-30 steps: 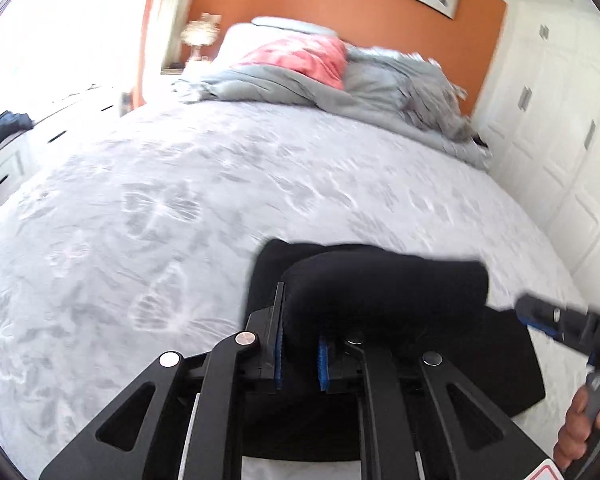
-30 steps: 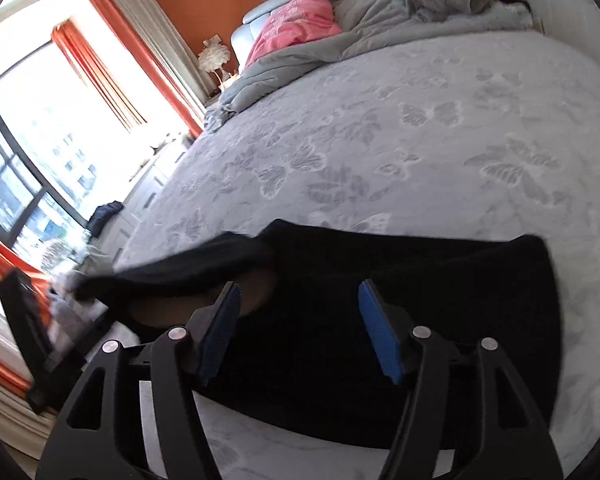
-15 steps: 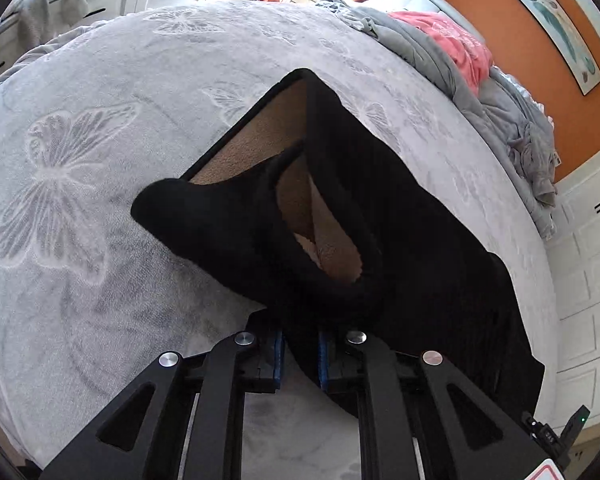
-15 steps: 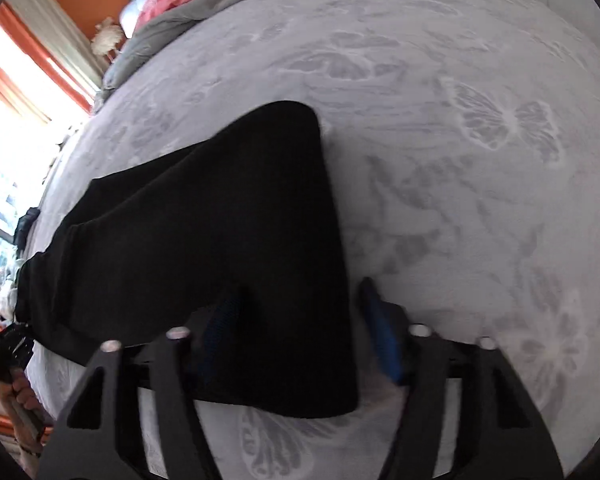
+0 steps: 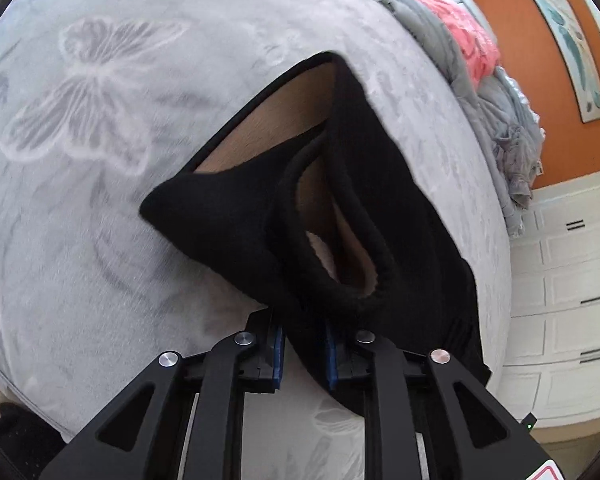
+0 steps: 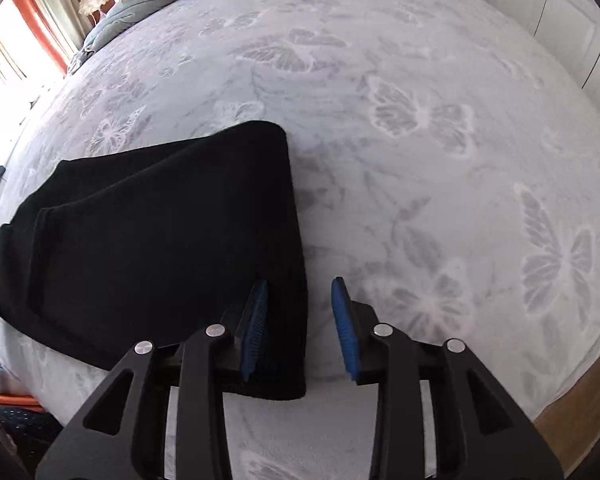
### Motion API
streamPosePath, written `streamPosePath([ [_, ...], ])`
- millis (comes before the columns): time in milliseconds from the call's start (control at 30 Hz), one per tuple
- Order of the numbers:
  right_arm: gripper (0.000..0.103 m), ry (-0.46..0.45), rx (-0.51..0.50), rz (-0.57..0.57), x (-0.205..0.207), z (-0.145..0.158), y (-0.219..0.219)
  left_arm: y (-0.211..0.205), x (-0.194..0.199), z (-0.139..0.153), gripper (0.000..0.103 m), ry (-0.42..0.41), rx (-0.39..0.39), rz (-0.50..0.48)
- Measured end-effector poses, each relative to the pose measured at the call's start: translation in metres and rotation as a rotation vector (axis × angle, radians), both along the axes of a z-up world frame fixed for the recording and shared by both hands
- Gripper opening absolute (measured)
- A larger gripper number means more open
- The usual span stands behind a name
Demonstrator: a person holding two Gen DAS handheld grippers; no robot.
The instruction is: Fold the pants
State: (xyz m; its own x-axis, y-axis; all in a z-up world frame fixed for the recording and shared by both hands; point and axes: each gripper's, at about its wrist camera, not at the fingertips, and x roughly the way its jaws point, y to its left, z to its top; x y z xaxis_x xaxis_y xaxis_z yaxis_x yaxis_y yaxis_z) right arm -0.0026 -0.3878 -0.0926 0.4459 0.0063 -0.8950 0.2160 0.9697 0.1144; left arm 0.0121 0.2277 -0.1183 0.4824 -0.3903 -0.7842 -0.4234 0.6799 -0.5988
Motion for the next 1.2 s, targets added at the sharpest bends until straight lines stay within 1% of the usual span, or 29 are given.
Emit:
streamPosePath([
  [33,0.036,-0.077,-0.007,0.012,-0.004,0.015,0.007,0.003,-0.003,0.001,0.025,-0.004,-0.003,0.020],
  [67,0.045,-0.162,-0.010,0.037,-0.008,0.031,0.018,0.006,-0.008,0.005,0.032,-0.015,0.004,0.042],
  [100,0.051,-0.236,-0.008,0.087,-0.011,0.045,0.036,0.009,-0.013,0.013,0.038,-0.039,0.012,0.065],
  [133,0.051,-0.280,0.000,0.150,-0.012,0.054,0.058,0.014,-0.020,0.021,0.051,-0.083,0.010,0.094],
  [167,0.051,-0.300,0.016,0.224,-0.010,0.059,0.082,0.018,-0.024,0.028,0.067,-0.126,0.009,0.123],
  [200,0.051,-0.310,0.041,0.303,-0.009,0.062,0.110,0.022,-0.029,0.035,0.075,-0.158,0.013,0.149],
  [233,0.051,-0.306,0.067,0.387,-0.005,0.063,0.140,0.026,-0.032,0.040,0.080,-0.176,0.021,0.173],
  [333,0.051,-0.264,0.103,0.657,-0.001,0.053,0.245,0.040,-0.046,0.061,0.080,-0.249,0.078,0.243],
  [433,0.050,-0.220,0.097,0.875,-0.001,0.039,0.352,0.047,-0.055,0.083,0.080,-0.271,0.226,0.291],
  [467,0.050,-0.210,0.087,0.936,0.000,0.033,0.384,0.053,-0.060,0.086,0.080,-0.271,0.253,0.304],
  [500,0.050,-0.211,0.070,0.978,-0.003,0.029,0.413,0.059,-0.065,0.087,0.080,-0.274,0.255,0.316],
  [567,0.050,-0.214,0.016,1.020,0.002,0.018,0.461,0.067,-0.065,0.087,0.080,-0.273,0.218,0.313],
  [600,0.047,-0.218,0.001,1.021,0.003,0.012,0.476,0.072,-0.067,0.086,0.080,-0.269,0.200,0.310],
  [633,0.039,-0.207,0.010,1.021,0.011,0.006,0.489,0.076,-0.063,0.084,0.080,-0.262,0.187,0.308],
  [667,0.013,-0.183,0.029,1.018,0.022,0.000,0.498,0.080,-0.064,0.083,0.080,-0.257,0.174,0.313],
  [700,0.010,-0.133,0.038,1.002,0.033,-0.009,0.509,0.085,-0.064,0.081,0.080,-0.254,0.162,0.315],
  [733,0.009,-0.108,0.058,0.980,0.041,-0.011,0.514,0.088,-0.063,0.081,0.080,-0.252,0.151,0.314],
  [767,0.008,-0.121,0.077,0.963,0.041,-0.008,0.516,0.090,-0.063,0.080,0.080,-0.255,0.142,0.315],
  [833,0.008,-0.175,0.065,0.960,0.033,0.002,0.520,0.094,-0.065,0.081,0.080,-0.263,0.144,0.317],
  [867,0.011,-0.174,0.051,0.954,0.032,-0.002,0.521,0.094,-0.064,0.082,0.080,-0.265,0.151,0.314],
  [900,0.015,-0.130,0.040,0.957,0.036,-0.017,0.523,0.094,-0.063,0.081,0.080,-0.262,0.156,0.310],
  [933,0.014,-0.097,0.048,0.973,0.040,-0.029,0.523,0.093,-0.062,0.079,0.080,-0.251,0.155,0.304],
  [967,0.015,-0.133,0.076,0.981,0.039,-0.025,0.515,0.091,-0.060,0.075,0.080,-0.238,0.140,0.289],
  [1033,0.022,-0.098,0.122,0.967,0.040,-0.009,0.502,0.082,-0.053,0.062,0.080,-0.217,0.063,0.233],
  [1067,0.027,-0.109,0.172,0.951,0.041,0.004,0.488,0.075,-0.049,0.055,0.080,-0.207,0.034,0.199],
  [1100,0.044,-0.133,0.223,0.936,0.043,0.018,0.470,0.067,-0.044,0.049,0.080,-0.194,0.017,0.167],
  [1133,0.053,-0.157,0.239,0.913,0.045,0.031,0.450,0.059,-0.040,0.043,0.080,-0.177,0.004,0.144],
  [1167,0.064,-0.184,0.219,0.878,0.047,0.043,0.430,0.052,-0.036,0.036,0.080,-0.154,-0.015,0.127],
  [1200,0.064,-0.209,0.196,0.843,0.049,0.052,0.409,0.045,-0.030,0.027,0.080,-0.124,-0.043,0.114],
])
